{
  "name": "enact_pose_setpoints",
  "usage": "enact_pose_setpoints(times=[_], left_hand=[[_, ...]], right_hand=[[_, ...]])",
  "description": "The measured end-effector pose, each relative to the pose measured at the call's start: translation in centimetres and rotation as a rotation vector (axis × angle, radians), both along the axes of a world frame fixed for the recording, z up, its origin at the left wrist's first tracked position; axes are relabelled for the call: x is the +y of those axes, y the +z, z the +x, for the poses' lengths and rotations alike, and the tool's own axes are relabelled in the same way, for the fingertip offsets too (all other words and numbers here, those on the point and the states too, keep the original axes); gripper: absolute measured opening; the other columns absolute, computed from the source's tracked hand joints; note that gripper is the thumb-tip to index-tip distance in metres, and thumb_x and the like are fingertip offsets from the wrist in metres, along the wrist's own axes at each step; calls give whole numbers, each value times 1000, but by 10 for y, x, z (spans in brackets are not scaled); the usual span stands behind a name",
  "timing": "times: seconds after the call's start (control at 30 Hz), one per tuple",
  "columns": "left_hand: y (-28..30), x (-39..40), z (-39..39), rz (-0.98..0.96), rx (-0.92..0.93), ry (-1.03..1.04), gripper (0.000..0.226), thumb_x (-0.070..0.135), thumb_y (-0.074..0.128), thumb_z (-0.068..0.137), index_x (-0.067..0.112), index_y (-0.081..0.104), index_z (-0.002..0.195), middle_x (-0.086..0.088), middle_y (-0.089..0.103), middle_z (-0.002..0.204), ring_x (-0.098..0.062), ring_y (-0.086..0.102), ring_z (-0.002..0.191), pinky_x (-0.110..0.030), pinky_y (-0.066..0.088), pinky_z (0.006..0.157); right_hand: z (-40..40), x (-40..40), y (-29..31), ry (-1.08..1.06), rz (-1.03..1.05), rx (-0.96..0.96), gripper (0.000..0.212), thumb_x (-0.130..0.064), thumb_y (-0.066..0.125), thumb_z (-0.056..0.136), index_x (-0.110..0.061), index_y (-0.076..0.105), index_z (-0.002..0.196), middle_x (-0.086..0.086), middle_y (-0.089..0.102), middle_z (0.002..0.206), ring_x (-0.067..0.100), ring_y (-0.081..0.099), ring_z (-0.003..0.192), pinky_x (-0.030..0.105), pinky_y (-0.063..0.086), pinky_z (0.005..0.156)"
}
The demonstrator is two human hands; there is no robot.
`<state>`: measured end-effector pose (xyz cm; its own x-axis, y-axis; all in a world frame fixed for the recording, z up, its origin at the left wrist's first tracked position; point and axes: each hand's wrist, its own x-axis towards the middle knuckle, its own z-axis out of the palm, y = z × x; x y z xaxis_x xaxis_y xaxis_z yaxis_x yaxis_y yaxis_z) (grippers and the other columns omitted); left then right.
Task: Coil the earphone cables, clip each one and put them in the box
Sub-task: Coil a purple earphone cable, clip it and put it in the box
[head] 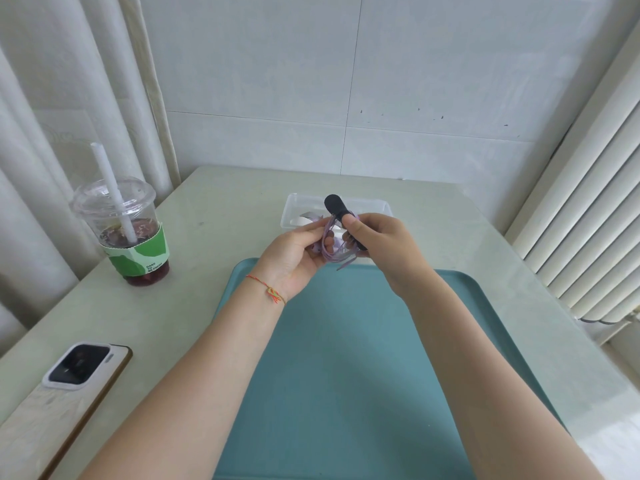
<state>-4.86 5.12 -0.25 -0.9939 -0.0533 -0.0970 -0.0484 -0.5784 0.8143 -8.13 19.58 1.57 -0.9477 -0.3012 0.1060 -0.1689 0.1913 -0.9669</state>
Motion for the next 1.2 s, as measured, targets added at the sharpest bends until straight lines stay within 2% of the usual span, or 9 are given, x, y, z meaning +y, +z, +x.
enact_pose_setpoints(times=[0.17, 0.3, 0.43, 0.57, 0.67, 0.77, 1.0, 1.1, 1.2], left_hand=[[-2, -8, 1, -216, -51, -8, 28, -2, 39, 83, 2, 66, 90, -8, 67, 78, -19, 62, 77, -35, 49, 87], [0, -21, 2, -371, 180, -154, 38, 0, 45, 68, 7, 62, 101, -4, 62, 88, -18, 55, 85, -29, 43, 80], [-1, -27, 5, -558, 373, -303, 25, 10, 62, 83, 9, 65, 108, -7, 56, 93, -21, 48, 89, -33, 37, 69], [3, -23, 10, -500, 302, -299, 31, 25, 72, 79, 10, 66, 105, -4, 66, 92, -25, 64, 99, -37, 48, 90], [8, -13, 13, -517, 300, -271, 15, 22, 64, 92, 8, 65, 97, -7, 63, 77, -17, 66, 77, -40, 50, 89], [13, -15, 12, -492, 226, -254, 22, 24, 46, 102, 11, 60, 90, 0, 44, 65, -12, 45, 54, -36, 52, 81], [20, -19, 0, -539, 124, -246, 22, 29, 54, 98, 10, 63, 91, -5, 62, 72, -15, 58, 61, -31, 53, 72], [22, -24, -13, -723, 89, -117, 34, 37, 73, 82, 6, 69, 95, -5, 68, 81, -15, 62, 71, -32, 51, 77], [21, -33, -29, -955, 65, 273, 34, 34, 72, 76, 12, 70, 103, 6, 71, 86, -11, 64, 84, -20, 48, 77]], right_hand=[[1, 9, 9, 58, 236, 76, 21, -34, 70, 84, -14, 72, 89, -3, 61, 76, 12, 50, 69, 28, 40, 68], [5, 7, 25, 138, 420, 126, 23, -36, 73, 82, -15, 71, 90, -2, 60, 77, 12, 48, 68, 25, 34, 60], [9, -1, 47, 207, 440, 146, 23, -37, 75, 81, -18, 73, 92, 1, 67, 81, 8, 53, 69, 21, 38, 62], [12, -7, 64, 283, 445, 176, 19, -37, 73, 82, -22, 73, 94, 3, 73, 90, 18, 64, 78, 27, 47, 72], [9, -9, 72, 280, 495, 215, 18, -37, 71, 84, -22, 72, 95, 7, 72, 93, 13, 61, 78, 27, 45, 72], [3, -8, 80, 234, 535, 269, 19, -34, 71, 85, -18, 73, 95, 12, 69, 92, 13, 53, 73, 25, 39, 64], [-18, -11, 77, 205, 534, 239, 23, -34, 66, 89, -14, 71, 99, 4, 53, 81, 17, 43, 71, 28, 34, 64], [-31, -9, 73, 128, 495, 258, 20, -29, 62, 92, -14, 69, 103, 1, 59, 83, 16, 48, 72, 26, 38, 64], [-49, -3, 70, -19, 472, 308, 18, -25, 59, 94, -17, 66, 108, -3, 59, 84, 14, 50, 71, 22, 37, 58]])
